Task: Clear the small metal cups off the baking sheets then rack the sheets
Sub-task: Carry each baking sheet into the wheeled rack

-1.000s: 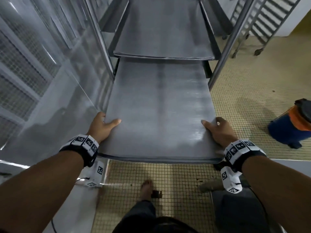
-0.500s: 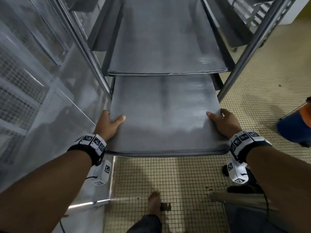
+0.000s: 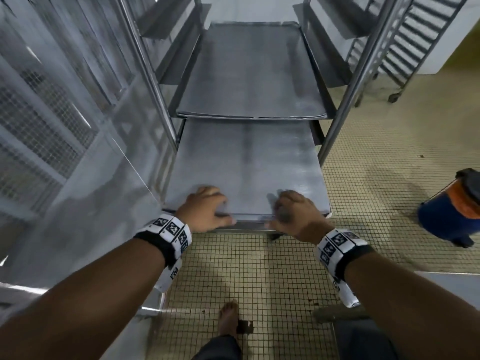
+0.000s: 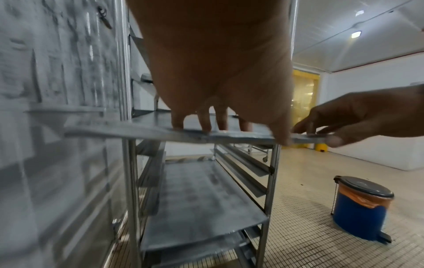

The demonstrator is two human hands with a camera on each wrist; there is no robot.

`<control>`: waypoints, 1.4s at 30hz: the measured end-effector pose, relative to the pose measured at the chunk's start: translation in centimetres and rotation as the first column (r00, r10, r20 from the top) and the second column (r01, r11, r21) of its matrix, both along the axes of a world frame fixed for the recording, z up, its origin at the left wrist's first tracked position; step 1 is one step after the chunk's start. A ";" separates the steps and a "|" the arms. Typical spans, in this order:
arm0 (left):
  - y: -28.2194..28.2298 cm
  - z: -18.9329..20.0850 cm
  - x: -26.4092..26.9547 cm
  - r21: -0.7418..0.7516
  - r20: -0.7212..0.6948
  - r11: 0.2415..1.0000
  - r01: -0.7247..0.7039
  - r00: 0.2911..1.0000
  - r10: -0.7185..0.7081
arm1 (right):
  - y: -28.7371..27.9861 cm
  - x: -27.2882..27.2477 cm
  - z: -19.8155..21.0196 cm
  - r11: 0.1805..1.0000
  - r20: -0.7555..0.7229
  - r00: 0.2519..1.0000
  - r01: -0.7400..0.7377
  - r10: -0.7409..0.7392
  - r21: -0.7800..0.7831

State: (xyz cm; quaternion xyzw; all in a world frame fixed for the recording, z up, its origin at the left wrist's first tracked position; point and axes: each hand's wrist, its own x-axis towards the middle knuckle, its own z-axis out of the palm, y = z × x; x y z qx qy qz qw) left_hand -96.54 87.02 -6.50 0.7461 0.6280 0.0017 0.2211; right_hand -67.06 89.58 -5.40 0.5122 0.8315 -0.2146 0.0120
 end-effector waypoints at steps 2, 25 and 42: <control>-1.4 -0.8 1.1 0.068 0.018 0.997 0.044 0.999 -0.045 | -1.2 -0.1 -0.6 1.000 -0.073 0.997 -0.008 0.009 0.009; 9.7 -3.2 0.7 0.272 0.039 0.951 -0.144 0.990 0.139 | 9.3 -2.1 -0.8 0.950 -0.081 0.966 0.255 -0.244 0.182; 19.8 -3.5 1.1 0.488 -0.049 0.869 -0.081 0.992 0.120 | 12.9 -0.8 -2.7 0.860 -0.072 0.870 0.493 -0.488 0.130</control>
